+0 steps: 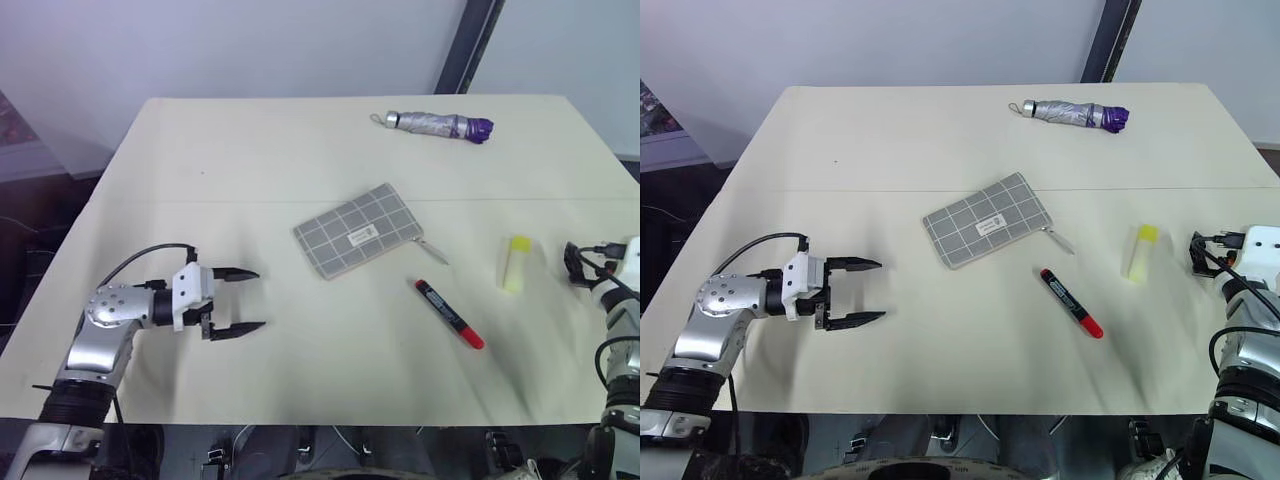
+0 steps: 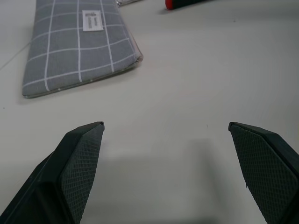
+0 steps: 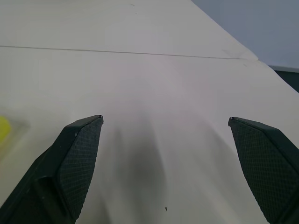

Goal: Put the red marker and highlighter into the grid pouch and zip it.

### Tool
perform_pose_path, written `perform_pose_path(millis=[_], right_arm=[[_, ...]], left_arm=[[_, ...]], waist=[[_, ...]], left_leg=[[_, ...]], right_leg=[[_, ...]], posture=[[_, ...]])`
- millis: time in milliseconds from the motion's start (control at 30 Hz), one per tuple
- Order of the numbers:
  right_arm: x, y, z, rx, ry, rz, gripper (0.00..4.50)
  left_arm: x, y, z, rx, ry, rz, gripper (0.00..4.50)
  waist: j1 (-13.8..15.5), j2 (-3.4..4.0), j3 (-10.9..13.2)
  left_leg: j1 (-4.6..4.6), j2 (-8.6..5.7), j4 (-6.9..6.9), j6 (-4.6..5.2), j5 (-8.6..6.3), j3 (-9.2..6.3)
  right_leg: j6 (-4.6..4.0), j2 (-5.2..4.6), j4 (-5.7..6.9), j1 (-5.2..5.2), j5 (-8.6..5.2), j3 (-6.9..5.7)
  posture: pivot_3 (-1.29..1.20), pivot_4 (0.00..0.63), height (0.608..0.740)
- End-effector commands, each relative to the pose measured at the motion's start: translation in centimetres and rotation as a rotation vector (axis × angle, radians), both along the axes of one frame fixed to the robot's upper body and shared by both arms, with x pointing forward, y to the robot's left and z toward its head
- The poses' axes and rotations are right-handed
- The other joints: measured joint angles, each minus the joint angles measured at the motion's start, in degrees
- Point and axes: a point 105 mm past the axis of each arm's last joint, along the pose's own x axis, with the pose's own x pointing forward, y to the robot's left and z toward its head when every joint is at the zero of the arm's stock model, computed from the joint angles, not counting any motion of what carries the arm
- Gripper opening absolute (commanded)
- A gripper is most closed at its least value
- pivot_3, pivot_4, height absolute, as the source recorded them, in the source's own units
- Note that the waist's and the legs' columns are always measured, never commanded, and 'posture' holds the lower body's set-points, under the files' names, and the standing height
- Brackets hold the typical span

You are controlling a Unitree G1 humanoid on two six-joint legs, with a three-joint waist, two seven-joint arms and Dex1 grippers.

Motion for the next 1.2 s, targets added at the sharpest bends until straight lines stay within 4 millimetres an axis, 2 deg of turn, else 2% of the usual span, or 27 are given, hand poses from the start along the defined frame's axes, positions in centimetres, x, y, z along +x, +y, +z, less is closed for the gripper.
perform_pose_path(millis=[33, 167, 367, 1000, 1133, 1200], right_arm=[[-0.3, -0.4, 2.3, -0.048, -0.064, 0.005, 4.46], [-0.7, -0.1, 2.0, -0.058, -0.053, 0.028, 4.46], [-1.0, -0.2, 2.1, -0.069, -0.052, 0.023, 4.46], [-1.1, 0.1, 2.1, -0.083, -0.039, 0.054, 4.46], [-0.5, 2.6, 2.2, -0.157, -0.013, 0.208, 4.46], [0.3, 5.8, 3.5, -0.167, -0.061, 0.365, 4.46]], left_arm=[[0.3, 0.4, 1.2, -0.039, -0.052, 0.018, 4.5], [1.1, 0.6, 0.9, -0.009, -0.056, 0.072, 4.5], [0.8, -0.4, 1.5, -0.054, -0.065, 0.034, 4.5], [1.2, -0.3, 1.5, -0.055, -0.073, 0.05, 4.5], [1.6, -0.5, 1.9, -0.076, -0.108, 0.064, 4.5], [2.2, -0.5, 2.3, -0.095, -0.155, 0.104, 4.5]], waist=[[0.06, 0.0, 0.0], [0.12, 0.0, 0.0], [0.07, 0.0, 0.0], [0.09, 0.0, 0.0], [0.1, 0.0, 0.0], [0.11, 0.0, 0.0]], left_leg=[[0.01, 0.0, 0.0, 0.0, 0.0, 0.0], [0.01, 0.0, -0.02, 0.0, 0.0, 0.0], [0.02, 0.0, -0.01, 0.0, 0.0, 0.02], [0.04, 0.0, -0.01, 0.0, 0.0, 0.02], [0.04, 0.0, -0.01, 0.0, 0.0, 0.02], [0.03, 0.0, -0.01, 0.0, 0.0, 0.02]], right_leg=[[0.0, 0.0, 0.0, 0.0, 0.0, 0.0], [0.0, 0.0, 0.0, -0.02, 0.0, 0.0], [0.0, 0.01, 0.0, 0.0, 0.0, 0.02], [0.0, 0.01, 0.01, 0.01, 0.0, 0.03], [0.0, 0.01, 0.01, 0.01, 0.0, 0.03], [0.01, 0.01, 0.01, 0.01, 0.0, 0.03]], posture=[[0.0, 0.15, 0.74], [0.0, 0.15, 0.74], [0.0, 0.15, 0.74], [0.0, 0.15, 0.74], [0.0, 0.15, 0.74], [0.0, 0.15, 0.74]])
